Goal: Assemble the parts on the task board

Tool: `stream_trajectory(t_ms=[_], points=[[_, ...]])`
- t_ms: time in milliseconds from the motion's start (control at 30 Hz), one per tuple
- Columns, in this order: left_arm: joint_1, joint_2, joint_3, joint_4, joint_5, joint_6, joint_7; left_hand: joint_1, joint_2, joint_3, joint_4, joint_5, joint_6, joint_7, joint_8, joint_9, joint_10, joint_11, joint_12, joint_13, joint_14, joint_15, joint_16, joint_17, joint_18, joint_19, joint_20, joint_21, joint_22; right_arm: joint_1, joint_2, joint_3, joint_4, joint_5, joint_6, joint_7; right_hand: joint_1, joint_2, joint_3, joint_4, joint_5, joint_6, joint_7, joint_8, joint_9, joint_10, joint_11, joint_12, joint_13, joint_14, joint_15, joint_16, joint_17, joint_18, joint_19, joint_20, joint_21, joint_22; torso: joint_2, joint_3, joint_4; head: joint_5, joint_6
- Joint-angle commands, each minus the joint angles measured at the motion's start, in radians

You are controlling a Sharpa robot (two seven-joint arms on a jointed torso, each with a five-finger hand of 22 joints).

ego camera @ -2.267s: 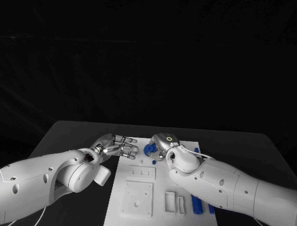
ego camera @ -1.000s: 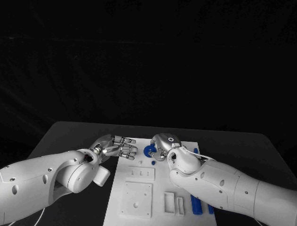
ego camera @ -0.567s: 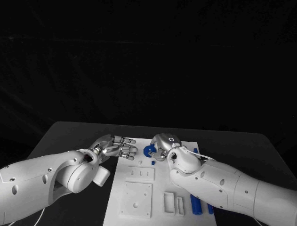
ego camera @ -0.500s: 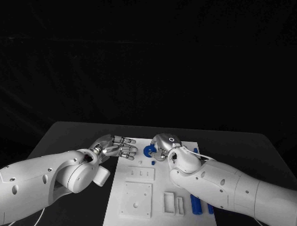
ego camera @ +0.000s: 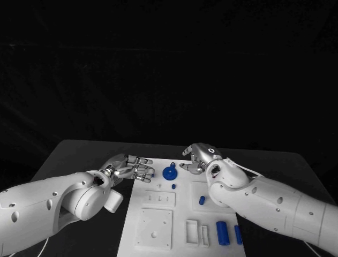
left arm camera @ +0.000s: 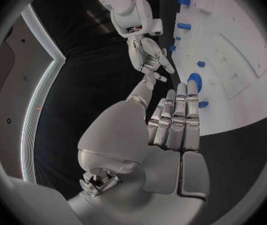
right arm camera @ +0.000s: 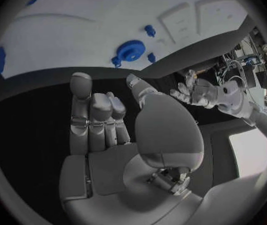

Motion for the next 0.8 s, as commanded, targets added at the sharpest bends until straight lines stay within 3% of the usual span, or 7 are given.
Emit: stream_trajectory(t_ms=[33, 267, 333, 400, 533, 633, 800], points=[[0.001, -0.005, 0.001, 0.006, -0.002, 0.005, 0.014, -0.006, -0.005, 0.0, 0.007, 0.007, -0.006, -0.001, 0.002, 0.001, -0.002, 0.0, 0.005, 0.002, -0.006, 0.001, 0.0, 0.001, 0.002, 0.007, 0.002, -0.006, -0.001, 0.012, -0.032, 0.013, 0.029, 0.076, -0.02, 0.08, 0.001, 0.006, -0.005, -0.003, 0.008, -0.005, 0.0, -0.004, 0.0, 0.001, 0.0, 0.006, 0.002, 0.001, 0.002, 0.004, 0.002, 0.018, 0.043, 0.002, 0.005, 0.002, -0.002, 0.0034, -0.0138, 0.007, 0.007], [0.001, -0.011, 0.001, 0.004, 0.001, 0.014, 0.024, -0.004, -0.005, 0.001, 0.006, 0.008, -0.005, -0.001, 0.002, 0.001, -0.002, 0.0, 0.005, 0.002, -0.005, 0.001, 0.0, 0.001, 0.002, 0.007, 0.002, -0.006, -0.001, 0.04, -0.139, 0.067, 0.079, 0.192, 0.024, 0.164, 0.006, 0.013, -0.013, -0.019, 0.001, 0.006, 0.0, -0.003, 0.0, 0.001, 0.001, 0.01, 0.006, 0.0, 0.003, 0.007, 0.006, 0.017, 0.042, 0.002, 0.011, 0.006, -0.007, 0.0087, -0.0267, 0.005, 0.007], [0.001, -0.012, 0.001, 0.002, 0.001, 0.019, 0.025, -0.008, 0.002, 0.003, 0.005, 0.009, -0.003, -0.003, 0.002, 0.001, 0.051, -0.01, 0.002, 0.0, -0.005, -0.002, 0.0, 0.001, 0.001, 0.006, 0.0, -0.006, 0.0, 0.043, -0.165, 0.078, 0.08, 0.224, 0.034, 0.202, 0.013, 0.026, -0.045, -0.027, -0.013, 0.001, -0.001, -0.003, 0.0, 0.001, 0.004, 0.011, 0.007, 0.001, 0.004, 0.007, 0.006, 0.018, 0.041, 0.004, 0.008, 0.006, -0.008, 0.0114, -0.0307, 0.001, 0.009], [0.0, -0.013, 0.001, 0.0, 0.001, 0.023, 0.027, -0.01, 0.01, 0.007, 0.003, 0.01, -0.004, -0.006, 0.002, 0.001, 0.098, -0.022, 0.003, 0.002, -0.002, -0.005, 0.0, 0.001, -0.001, 0.006, -0.002, -0.006, 0.0, 0.044, -0.185, 0.085, 0.075, 0.256, 0.048, 0.241, 0.022, 0.035, -0.075, -0.033, -0.027, -0.002, 0.002, -0.003, 0.0, -0.001, 0.005, 0.011, 0.007, 0.0, 0.005, 0.005, 0.005, 0.018, 0.04, 0.005, 0.005, 0.007, -0.008, 0.0138, -0.0345, 0.001, 0.01], [0.0, -0.016, 0.001, -0.002, 0.002, 0.024, 0.034, -0.017, 0.013, 0.008, -0.009, 0.009, 0.0, -0.006, 0.002, 0.001, 0.094, -0.021, 0.004, 0.002, -0.002, -0.005, -0.002, 0.001, -0.005, 0.005, -0.004, -0.007, 0.0, 0.042, -0.215, 0.093, 0.033, 0.363, 0.094, 0.341, 0.051, 0.051, -0.118, -0.053, -0.014, 0.026, 0.0, -0.002, 0.001, -0.007, 0.003, 0.007, 0.004, -0.002, 0.004, -0.001, 0.002, 0.018, 0.038, 0.005, -0.005, 0.007, -0.009, 0.0194, -0.0452, 0.008, 0.009], [-0.001, -0.019, 0.001, -0.002, 0.002, 0.026, 0.038, -0.018, 0.01, 0.006, -0.012, 0.009, 0.002, -0.004, 0.002, 0.001, 0.07, -0.014, 0.004, 0.002, -0.005, -0.003, -0.002, 0.001, -0.005, 0.003, -0.002, -0.009, 0.0, 0.032, -0.228, 0.096, -0.006, 0.452, 0.125, 0.395, 0.073, 0.064, -0.122, -0.078, 0.035, 0.034, 0.0, -0.002, 0.002, -0.006, 0.002, 0.01, 0.006, -0.001, 0.002, 0.005, 0.011, 0.018, 0.039, 0.003, 0.0, 0.012, -0.011, 0.0249, -0.053, 0.012, 0.007], [-0.003, -0.022, 0.001, 0.001, 0.007, 0.032, 0.04, -0.022, 0.011, 0.005, -0.01, 0.01, -0.01, -0.003, 0.001, 0.0, 0.064, -0.012, 0.004, 0.002, -0.007, -0.001, -0.002, 0.001, -0.004, 0.001, -0.001, -0.011, -0.001, 0.017, -0.233, 0.097, -0.084, 0.515, 0.189, 0.468, 0.079, 0.082, -0.151, -0.127, 0.047, 0.024, -0.008, -0.002, 0.002, -0.015, -0.007, 0.0, -0.001, -0.003, -0.003, -0.006, 0.01, 0.01, 0.036, -0.001, -0.009, 0.019, -0.01, 0.0285, -0.0559, 0.008, 0.003]])
